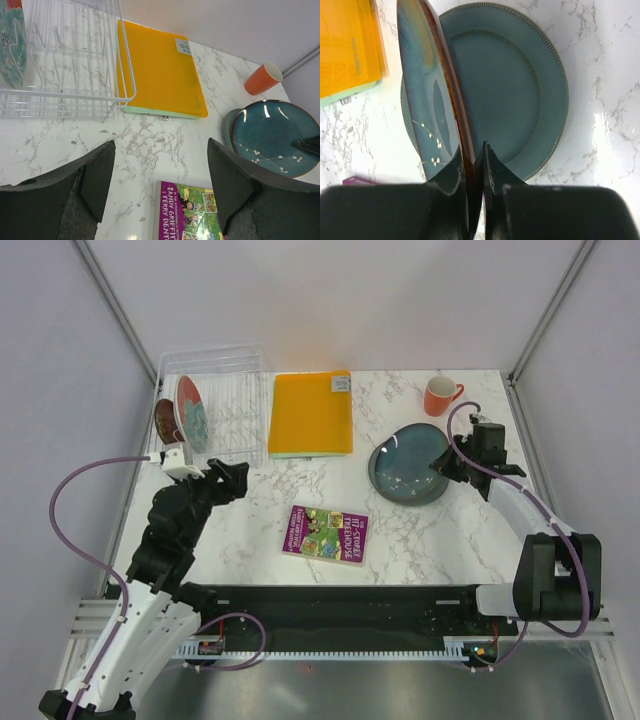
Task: Unload the plates from the dish rack
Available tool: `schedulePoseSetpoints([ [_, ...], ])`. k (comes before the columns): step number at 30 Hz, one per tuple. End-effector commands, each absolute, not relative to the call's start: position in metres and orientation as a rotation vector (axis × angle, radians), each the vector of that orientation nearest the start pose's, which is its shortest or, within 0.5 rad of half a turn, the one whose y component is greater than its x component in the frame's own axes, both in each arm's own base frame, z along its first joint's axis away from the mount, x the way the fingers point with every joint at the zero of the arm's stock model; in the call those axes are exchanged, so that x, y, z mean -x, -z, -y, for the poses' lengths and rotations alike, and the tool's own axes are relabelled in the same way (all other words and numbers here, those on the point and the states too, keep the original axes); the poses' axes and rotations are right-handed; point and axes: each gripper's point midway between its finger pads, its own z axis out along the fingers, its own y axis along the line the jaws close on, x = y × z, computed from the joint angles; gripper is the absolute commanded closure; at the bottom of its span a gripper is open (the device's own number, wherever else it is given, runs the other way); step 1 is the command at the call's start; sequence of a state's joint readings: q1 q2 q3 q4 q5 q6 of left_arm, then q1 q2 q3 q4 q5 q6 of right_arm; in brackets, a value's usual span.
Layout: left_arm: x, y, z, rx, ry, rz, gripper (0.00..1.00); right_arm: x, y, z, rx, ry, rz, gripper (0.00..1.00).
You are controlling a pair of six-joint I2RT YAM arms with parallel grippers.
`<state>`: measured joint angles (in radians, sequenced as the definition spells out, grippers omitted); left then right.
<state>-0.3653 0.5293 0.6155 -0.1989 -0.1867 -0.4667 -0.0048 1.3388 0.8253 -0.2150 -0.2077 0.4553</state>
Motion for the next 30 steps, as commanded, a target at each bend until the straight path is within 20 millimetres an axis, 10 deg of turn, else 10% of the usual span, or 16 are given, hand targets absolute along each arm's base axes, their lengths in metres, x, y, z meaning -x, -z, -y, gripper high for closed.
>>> schedulePoseSetpoints([
  [1,-0.261,-0.264,0.074,0.210,0.384,-1.684,0.20,-0.399,-0.164,-0.061,-0.364,-0.637,-2.074,1.00],
  [12,-0.261,-0.258,0.073,0.218,0.380,-1.698,0.20,-0.372,-0.088,-0.080,-0.440,-0.786,-2.302,0.90],
  [23,-0.264,-0.248,0.078,0.221,0.391,-1.734,0.20,-0.353,-0.069,-0.078,-0.434,-0.748,-2.397,0.27],
  [30,-0.265,-0.244,0.078,0.225,0.387,-1.744,0.20,-0.341,-0.061,-0.067,-0.436,-0.650,-2.468,0.15],
])
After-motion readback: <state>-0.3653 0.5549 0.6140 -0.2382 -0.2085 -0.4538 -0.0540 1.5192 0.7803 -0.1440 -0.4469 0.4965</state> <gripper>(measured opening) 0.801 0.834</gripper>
